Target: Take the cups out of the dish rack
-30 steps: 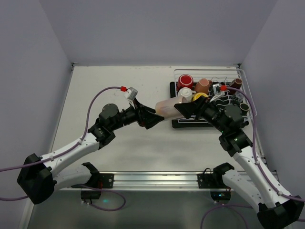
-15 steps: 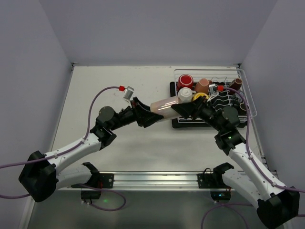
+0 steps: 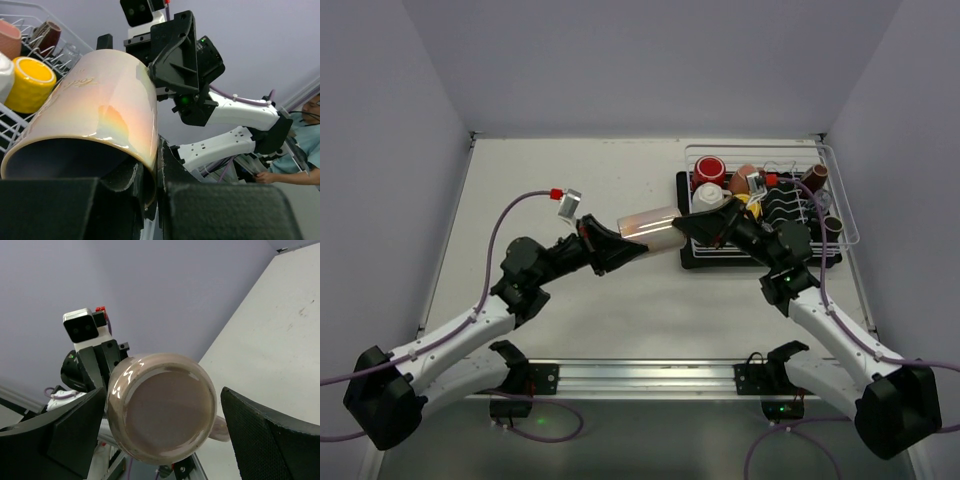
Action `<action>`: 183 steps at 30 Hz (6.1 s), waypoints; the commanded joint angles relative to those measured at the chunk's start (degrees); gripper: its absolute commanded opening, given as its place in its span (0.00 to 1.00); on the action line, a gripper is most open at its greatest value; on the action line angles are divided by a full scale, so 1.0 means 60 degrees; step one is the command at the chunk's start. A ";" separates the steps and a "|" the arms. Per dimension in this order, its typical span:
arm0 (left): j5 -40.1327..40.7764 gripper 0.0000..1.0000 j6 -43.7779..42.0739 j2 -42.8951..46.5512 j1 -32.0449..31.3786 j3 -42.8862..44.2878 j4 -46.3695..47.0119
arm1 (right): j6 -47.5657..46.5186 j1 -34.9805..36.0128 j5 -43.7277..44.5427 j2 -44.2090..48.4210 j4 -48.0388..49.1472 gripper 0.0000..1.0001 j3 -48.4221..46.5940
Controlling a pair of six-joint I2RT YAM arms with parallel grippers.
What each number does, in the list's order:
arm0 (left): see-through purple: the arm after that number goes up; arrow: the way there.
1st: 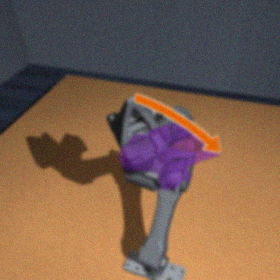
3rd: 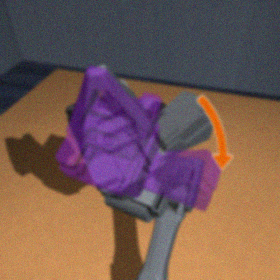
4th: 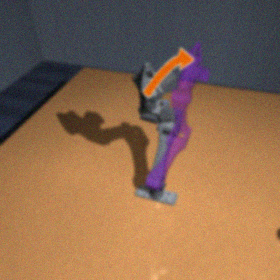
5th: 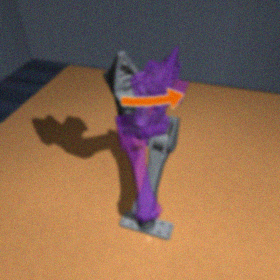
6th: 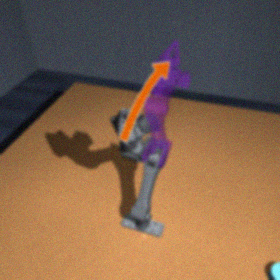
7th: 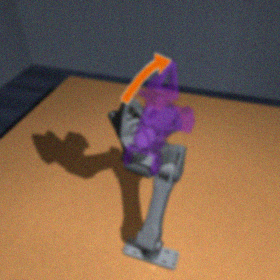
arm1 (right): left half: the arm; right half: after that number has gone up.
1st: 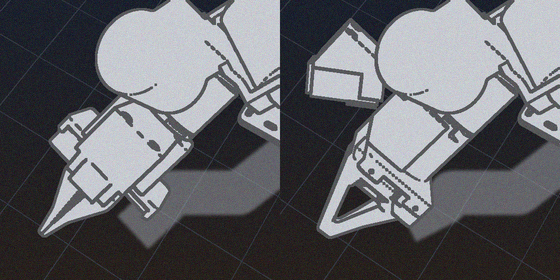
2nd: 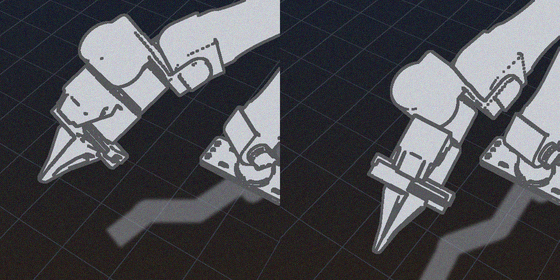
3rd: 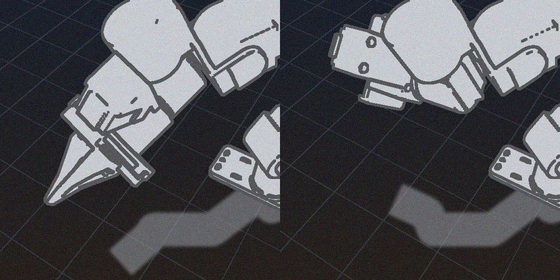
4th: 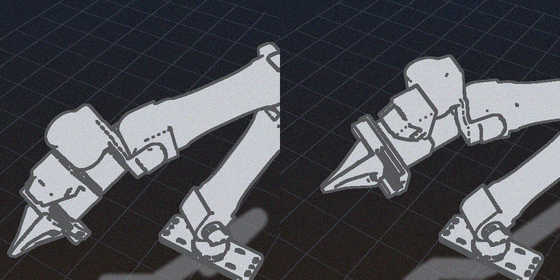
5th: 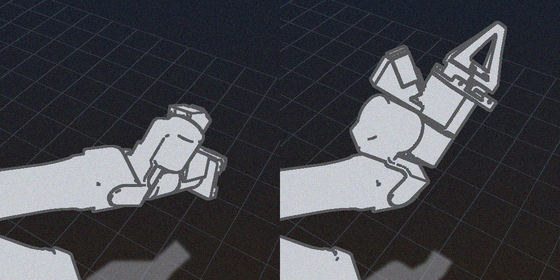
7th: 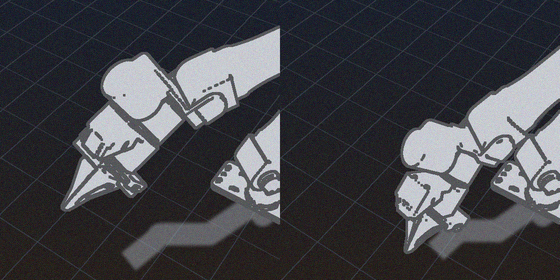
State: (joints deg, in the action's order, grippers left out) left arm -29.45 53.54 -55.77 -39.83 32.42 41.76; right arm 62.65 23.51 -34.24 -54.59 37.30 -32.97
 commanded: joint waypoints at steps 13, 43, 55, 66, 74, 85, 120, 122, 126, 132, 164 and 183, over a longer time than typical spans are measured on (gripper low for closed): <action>0.5415 0.00 -0.4350 0.1359 0.0003 0.3008 -0.7697 | -0.1768 -0.0827 0.0520 0.0645 -0.2647 0.99 -0.0978; 0.6549 0.12 -0.6711 -0.8927 0.5599 1.0181 -1.4151 | -0.5315 0.0301 0.2308 0.1847 -0.8047 0.99 -0.1668; 0.6740 0.67 -0.6580 -0.8022 0.5672 0.9962 -1.3787 | -0.5798 0.0316 0.3449 0.1642 -0.8939 0.99 -0.2238; 0.3344 1.00 -0.5262 -0.3366 0.5351 0.7931 -1.0831 | -0.6940 0.0286 0.6700 0.0328 -1.0391 0.99 -0.3791; 0.0590 1.00 -0.5246 0.1055 0.3753 0.2700 -0.8426 | -0.8579 0.0184 0.7229 -0.2588 -1.1401 0.87 -0.6087; 0.0118 1.00 -0.5949 0.3187 0.2832 0.0645 -0.8439 | -1.2432 -0.0270 0.6732 -0.4876 -1.1739 0.84 -0.7600; 0.0968 1.00 -0.5979 0.2703 0.2523 0.0763 -0.8732 | -1.3343 -0.0827 0.5208 -0.6959 -1.2033 0.34 -0.8656; 0.0983 1.00 -0.5935 0.2747 0.2523 0.0734 -0.8718 | -1.3167 -0.0827 0.5340 -0.6724 -1.1843 0.29 -0.8568; 0.0793 1.00 -0.5658 0.2674 0.2523 0.0690 -0.8557 | -1.2743 -0.0842 0.5238 -0.6021 -1.1302 0.22 -0.8174; 0.0353 1.00 -0.4926 0.2483 0.2523 0.0675 -0.8002 | -1.1776 -0.0827 0.5311 -0.4688 -1.0102 0.21 -0.7076; -0.0423 0.86 0.0026 -0.1221 0.1893 0.0206 -0.0634 | -0.4629 -0.0739 0.2881 -0.0264 -0.4856 0.13 -0.3251; -0.0277 0.74 0.1140 -0.3098 0.0838 0.0647 0.2384 | -0.0762 -0.0285 0.0098 -0.0730 0.0330 0.13 -0.1068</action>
State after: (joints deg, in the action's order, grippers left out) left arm -31.33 58.24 -74.06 -34.39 35.42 47.99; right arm 50.70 21.47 -29.34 -58.04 22.68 -39.75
